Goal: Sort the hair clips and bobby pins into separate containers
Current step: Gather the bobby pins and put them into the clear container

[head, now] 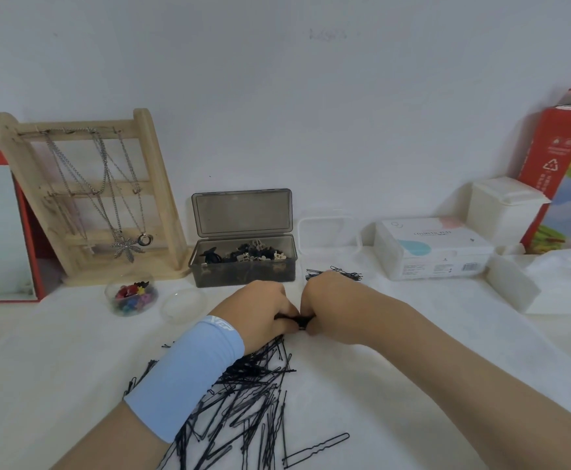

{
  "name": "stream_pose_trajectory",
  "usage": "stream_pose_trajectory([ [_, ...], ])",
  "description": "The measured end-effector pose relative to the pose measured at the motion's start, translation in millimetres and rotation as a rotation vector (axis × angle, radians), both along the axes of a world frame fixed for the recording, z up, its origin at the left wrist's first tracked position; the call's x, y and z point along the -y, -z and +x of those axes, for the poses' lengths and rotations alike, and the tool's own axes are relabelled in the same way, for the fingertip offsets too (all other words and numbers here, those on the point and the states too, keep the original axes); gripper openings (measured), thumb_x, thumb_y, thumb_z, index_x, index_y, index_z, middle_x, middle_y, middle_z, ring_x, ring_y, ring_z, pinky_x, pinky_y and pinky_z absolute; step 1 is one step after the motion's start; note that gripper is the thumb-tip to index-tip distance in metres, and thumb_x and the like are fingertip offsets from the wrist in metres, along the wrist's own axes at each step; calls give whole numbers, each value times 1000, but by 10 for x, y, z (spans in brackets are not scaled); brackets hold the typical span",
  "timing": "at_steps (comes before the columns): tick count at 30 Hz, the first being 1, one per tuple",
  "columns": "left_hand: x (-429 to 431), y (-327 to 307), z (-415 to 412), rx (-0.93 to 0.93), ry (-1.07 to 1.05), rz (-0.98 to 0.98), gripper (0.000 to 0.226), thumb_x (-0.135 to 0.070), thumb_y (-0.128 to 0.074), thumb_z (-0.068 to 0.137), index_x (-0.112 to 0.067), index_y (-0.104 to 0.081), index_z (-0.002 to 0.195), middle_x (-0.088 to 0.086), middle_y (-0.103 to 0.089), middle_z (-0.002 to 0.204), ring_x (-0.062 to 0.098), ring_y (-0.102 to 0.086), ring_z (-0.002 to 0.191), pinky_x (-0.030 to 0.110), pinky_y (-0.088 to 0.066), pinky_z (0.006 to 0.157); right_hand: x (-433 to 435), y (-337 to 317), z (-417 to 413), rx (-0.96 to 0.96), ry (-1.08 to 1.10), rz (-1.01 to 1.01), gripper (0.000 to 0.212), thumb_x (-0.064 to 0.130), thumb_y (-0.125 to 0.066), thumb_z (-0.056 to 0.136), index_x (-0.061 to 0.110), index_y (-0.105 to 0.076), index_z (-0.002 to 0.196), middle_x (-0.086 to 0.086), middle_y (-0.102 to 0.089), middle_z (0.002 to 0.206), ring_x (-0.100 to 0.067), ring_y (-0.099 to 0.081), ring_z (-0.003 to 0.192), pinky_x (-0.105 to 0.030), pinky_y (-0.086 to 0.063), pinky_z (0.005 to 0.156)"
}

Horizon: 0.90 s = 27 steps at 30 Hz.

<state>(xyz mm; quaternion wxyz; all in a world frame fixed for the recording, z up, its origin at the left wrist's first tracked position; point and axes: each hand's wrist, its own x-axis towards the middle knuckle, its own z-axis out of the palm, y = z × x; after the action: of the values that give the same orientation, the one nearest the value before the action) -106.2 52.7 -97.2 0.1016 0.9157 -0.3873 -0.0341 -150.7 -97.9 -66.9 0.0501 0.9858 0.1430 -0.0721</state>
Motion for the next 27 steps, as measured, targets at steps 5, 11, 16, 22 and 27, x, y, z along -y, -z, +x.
stream_pose_trajectory([
  [5,111,-373,33,33,-3,-237,19,-37,-63,93,-31,-76,107,-2,-58,88,14,-56,84,28,-43,78,287,-353,-4,190,60,164,16,21,-66,90,21,-78,101,-6,-67,81,-22,-55,74,-25,-37,55],
  [11,550,-594,322,-18,-36,-289,14,-32,-66,92,-30,-77,99,-1,-67,86,22,-63,86,33,-51,80,691,-415,182,296,198,309,15,18,-61,94,20,-76,98,-5,-57,72,-24,-53,73,-27,-29,52],
  [16,694,-397,516,-146,-109,-302,31,-31,-74,85,-29,-72,116,-10,-72,99,9,-64,91,32,-52,94,843,-75,359,260,214,392,18,18,-60,93,15,-75,102,-6,-70,93,-25,-61,90,-33,-44,73],
  [22,519,-291,550,-178,-109,-453,40,-17,-63,94,-25,-61,133,-9,-65,126,1,-60,111,20,-42,105,951,-139,311,261,260,633,33,16,-66,93,26,-68,124,9,-69,117,-6,-63,98,-12,-39,86],
  [27,477,-299,549,-55,-131,-216,32,-21,-56,98,-29,-64,129,-5,-62,125,12,-58,112,27,-42,104,1073,-281,256,180,431,435,28,3,-53,89,25,-71,90,1,-70,86,-21,-69,66,-31,-60,68],
])
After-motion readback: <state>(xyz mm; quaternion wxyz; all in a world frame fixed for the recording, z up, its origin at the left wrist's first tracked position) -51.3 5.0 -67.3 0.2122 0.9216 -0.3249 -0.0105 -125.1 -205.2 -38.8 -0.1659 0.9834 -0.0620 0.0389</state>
